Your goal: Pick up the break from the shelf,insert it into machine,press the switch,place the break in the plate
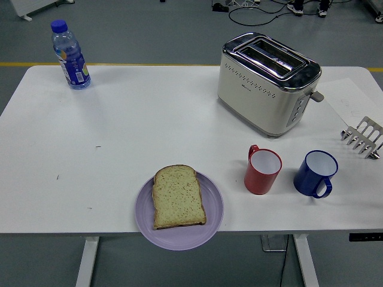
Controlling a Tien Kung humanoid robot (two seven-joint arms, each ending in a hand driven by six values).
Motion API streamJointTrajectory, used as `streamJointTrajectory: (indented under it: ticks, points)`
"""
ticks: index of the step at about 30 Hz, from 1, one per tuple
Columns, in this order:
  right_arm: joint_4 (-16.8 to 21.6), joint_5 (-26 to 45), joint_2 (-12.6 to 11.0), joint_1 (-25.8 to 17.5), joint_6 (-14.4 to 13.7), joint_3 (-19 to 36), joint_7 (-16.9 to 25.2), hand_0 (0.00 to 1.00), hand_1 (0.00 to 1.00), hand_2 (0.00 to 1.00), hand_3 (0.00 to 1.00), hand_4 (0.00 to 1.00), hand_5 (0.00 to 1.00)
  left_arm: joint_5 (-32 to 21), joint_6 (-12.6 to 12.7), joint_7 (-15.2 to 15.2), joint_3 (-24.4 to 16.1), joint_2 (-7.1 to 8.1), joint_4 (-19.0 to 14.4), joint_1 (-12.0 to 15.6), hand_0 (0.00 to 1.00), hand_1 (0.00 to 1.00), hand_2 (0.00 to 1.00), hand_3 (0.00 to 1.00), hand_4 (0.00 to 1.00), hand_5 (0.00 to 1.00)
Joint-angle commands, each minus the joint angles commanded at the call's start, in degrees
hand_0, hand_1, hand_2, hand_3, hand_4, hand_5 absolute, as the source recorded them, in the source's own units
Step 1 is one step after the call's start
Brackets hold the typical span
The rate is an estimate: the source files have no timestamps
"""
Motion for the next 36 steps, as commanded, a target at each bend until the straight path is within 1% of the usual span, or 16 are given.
streamJointTrajectory:
  ticks: [2,4,5,9,14,16,17,22,23,28,29,36]
  points:
    - [-0.52,-0.92,0.75,-2.03,0.92,1.56,-0.82,0.816,0.758,0.777,0.723,0.536,0.362,0.53,-0.13,0.07,-0.17,0.0,0.0,0.26,0.62,0.451,0.459,0.506,0.248,0.817]
    - [-0.87,-1.25,1.28,-3.02,1.16,2.28,-1.01,0.816,0.758,0.777,0.723,0.536,0.362,0.8,-0.21,0.1,-0.23,0.0,0.0,0.39,0.62,0.451,0.459,0.506,0.248,0.817]
    - [-1.21,-1.36,1.88,-3.64,1.28,2.87,-1.09,0.785,0.733,0.751,0.667,0.526,0.358,0.96,-0.28,0.1,-0.2,0.0,0.0,0.46,0.619,0.45,0.461,0.506,0.251,0.821]
    - [-2.09,-1.47,3.35,-4.56,1.42,3.9,-1.23,0.785,0.733,0.751,0.667,0.526,0.358,1.46,-0.42,0.14,-0.34,0.0,0.0,0.64,0.619,0.45,0.461,0.506,0.251,0.821]
    - [-2.68,-1.63,4.64,-5.13,1.25,5.01,-1.45,0.774,0.725,0.74,0.657,0.526,0.358,2.27,-0.76,0.23,-0.3,0.0,0.0,0.86,0.619,0.452,0.462,0.506,0.247,0.821]
    - [-2.78,-1.69,4.9,-5.32,1.09,5.43,-1.5,0.774,0.725,0.74,0.657,0.526,0.358,2.55,-0.87,0.27,-0.35,0.0,0.0,0.95,0.619,0.452,0.462,0.506,0.247,0.821]
    - [-2.86,-1.74,5.07,-5.45,0.91,5.71,-1.55,0.752,0.71,0.729,0.643,0.52,0.381,2.7,-0.94,0.29,-0.35,0.0,0.0,1.02,0.62,0.452,0.463,0.505,0.247,0.822]
    - [-3.11,-1.79,5.82,-6.04,0.57,6.63,-1.6,0.752,0.71,0.729,0.643,0.52,0.381,3.16,-1.18,0.25,-0.25,0.0,0.0,1.3,0.62,0.452,0.463,0.505,0.247,0.822]
    - [-3.19,-1.8,6.02,-6.12,0.48,6.77,-1.61,0.731,0.684,0.716,0.63,0.509,0.405,3.3,-1.21,0.26,-0.33,0.0,0.0,1.37,0.62,0.452,0.463,0.506,0.249,0.824]
    - [-3.48,-1.91,6.49,-6.18,0.11,6.92,-1.91,0.731,0.684,0.716,0.63,0.509,0.405,3.19,-1.27,0.17,-0.07,0.0,0.0,1.46,0.62,0.452,0.463,0.506,0.249,0.824]
    - [-3.5,-1.9,6.52,-6.18,0.11,6.92,-1.95,0.711,0.658,0.696,0.614,0.503,0.4,3.14,-1.27,0.16,-0.05,0.0,0.0,1.46,0.62,0.452,0.464,0.507,0.25,0.825]
    - [-3.54,-2.36,6.69,-6.08,-0.23,6.9,-2.78,0.704,0.65,0.686,0.601,0.502,0.405,1.95,-1.15,-0.15,0.3,0.0,0.0,1.37,0.62,0.454,0.464,0.507,0.25,0.824]
